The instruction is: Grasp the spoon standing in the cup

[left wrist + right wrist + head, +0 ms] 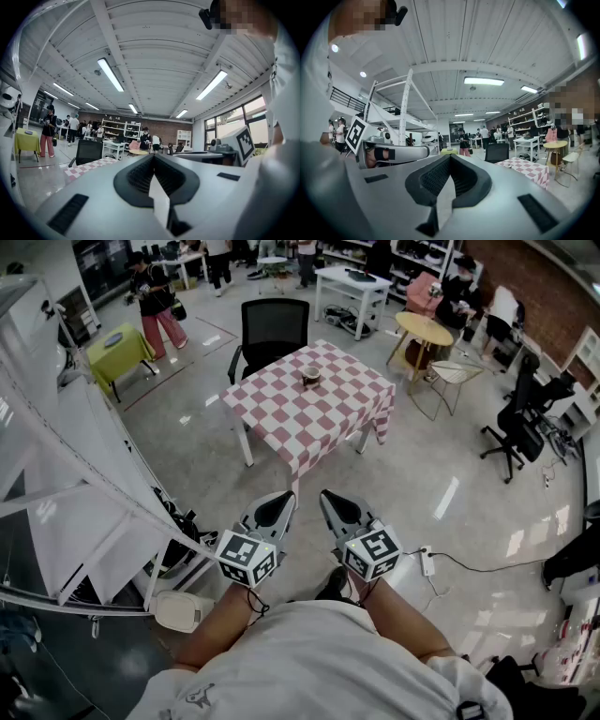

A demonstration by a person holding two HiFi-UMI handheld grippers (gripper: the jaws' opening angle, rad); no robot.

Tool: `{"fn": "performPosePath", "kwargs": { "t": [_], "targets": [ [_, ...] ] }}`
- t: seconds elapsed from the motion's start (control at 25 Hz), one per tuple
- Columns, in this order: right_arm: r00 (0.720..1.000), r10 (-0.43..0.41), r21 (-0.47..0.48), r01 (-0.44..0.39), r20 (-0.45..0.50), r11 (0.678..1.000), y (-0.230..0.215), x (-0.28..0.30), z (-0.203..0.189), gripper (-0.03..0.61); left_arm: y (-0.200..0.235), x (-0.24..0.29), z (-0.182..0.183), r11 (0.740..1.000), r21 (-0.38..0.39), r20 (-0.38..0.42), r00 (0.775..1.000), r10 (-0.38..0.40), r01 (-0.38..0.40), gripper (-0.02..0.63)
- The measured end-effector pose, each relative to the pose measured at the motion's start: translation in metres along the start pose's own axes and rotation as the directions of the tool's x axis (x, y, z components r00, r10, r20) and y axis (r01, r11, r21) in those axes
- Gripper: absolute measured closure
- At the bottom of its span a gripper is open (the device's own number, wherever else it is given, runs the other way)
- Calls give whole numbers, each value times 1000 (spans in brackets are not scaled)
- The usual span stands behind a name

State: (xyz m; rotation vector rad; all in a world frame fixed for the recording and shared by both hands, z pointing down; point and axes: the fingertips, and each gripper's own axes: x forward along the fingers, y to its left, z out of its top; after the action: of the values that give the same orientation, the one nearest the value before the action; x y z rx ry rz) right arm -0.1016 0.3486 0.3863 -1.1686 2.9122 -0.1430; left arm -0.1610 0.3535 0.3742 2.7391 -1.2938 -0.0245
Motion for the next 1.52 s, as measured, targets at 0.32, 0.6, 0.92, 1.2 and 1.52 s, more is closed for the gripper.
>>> {"fn": "performPosePath", "kwargs": {
  "t": [0.32,0.6,0.92,1.2,1.52],
  "targets": [
    [1000,7,-3,-7,7,1000,-7,1,5,548,0,9,2,1000,7,9,1000,0,0,603],
    [1000,18,-22,-18,-1,1000,-20,6,9,548,3,26,2,1000,2,0,1000,-2,2,603],
    [1000,13,-30,-13,-3,999,-54,13,7,548,8,65,-9,1000,-7,-23,1000,-15,15,603],
    [1000,-21,-17,21,3,1000,-121,14,7,546,6,132,-12,999,-15,-29,999,-42,42,603],
    [1000,-12,-36,12,14,999,-206,12,24,546,-11,230,-1,997,9,-8,997,-75,75,603]
  ]
}}
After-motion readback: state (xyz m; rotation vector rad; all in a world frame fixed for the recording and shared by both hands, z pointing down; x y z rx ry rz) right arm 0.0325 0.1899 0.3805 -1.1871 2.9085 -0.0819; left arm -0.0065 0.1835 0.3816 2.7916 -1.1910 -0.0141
